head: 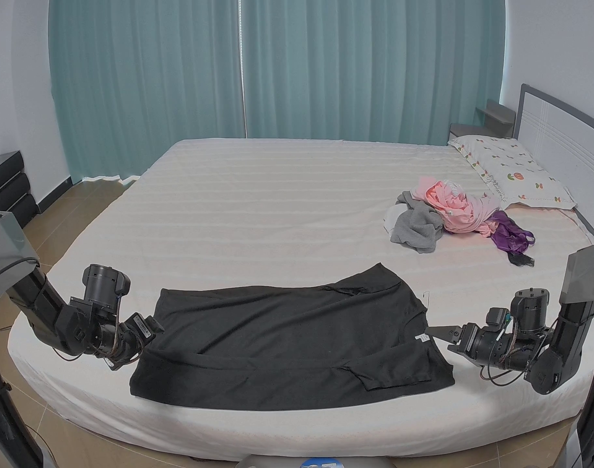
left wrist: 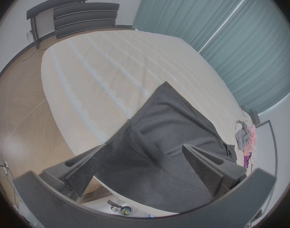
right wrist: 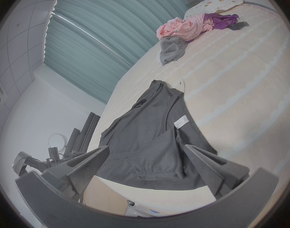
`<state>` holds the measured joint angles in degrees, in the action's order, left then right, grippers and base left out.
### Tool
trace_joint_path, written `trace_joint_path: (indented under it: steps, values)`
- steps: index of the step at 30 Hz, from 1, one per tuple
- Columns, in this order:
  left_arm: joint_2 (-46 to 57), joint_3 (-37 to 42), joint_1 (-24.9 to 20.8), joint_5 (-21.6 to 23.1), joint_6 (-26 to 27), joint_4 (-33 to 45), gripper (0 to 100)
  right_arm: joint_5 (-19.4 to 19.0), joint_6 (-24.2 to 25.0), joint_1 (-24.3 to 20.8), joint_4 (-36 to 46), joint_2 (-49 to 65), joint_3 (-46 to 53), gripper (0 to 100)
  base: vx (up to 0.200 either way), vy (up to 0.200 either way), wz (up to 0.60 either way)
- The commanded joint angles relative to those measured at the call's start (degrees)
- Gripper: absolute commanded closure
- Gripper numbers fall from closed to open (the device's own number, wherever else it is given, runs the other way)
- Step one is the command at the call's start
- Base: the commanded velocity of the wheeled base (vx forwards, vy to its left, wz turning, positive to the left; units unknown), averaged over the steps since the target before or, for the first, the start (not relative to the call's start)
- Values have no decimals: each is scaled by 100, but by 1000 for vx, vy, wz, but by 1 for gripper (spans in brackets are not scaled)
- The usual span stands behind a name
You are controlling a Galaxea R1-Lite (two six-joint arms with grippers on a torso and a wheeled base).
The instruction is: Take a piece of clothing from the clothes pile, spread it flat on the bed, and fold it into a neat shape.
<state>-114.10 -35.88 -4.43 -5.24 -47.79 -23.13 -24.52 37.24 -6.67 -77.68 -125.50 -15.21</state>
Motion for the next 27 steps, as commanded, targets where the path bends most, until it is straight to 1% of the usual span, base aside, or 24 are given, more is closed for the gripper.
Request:
trace_joint_path:
  steps: [1,7,16,22,27]
  values:
    - [2,11,3,6,15,-17,0,-1,2,-1,-2,-9,1,0,0,0,0]
    - [20,-95,21,32,-46,-43,0,-1,2,-1,-2,-18,10,0,0,0,0]
    - [-24,-156,29,67,-38,-52,0,-1,2,-1,-2,-18,18,0,200,0,0]
    - [-51,-244,56,190,-3,-52,0,-1,-6,-10,-2,-62,36,0,0,0,0]
    - [-42,-403,196,524,6,-43,0,-9,-6,-10,-2,-62,36,0,0,0,0]
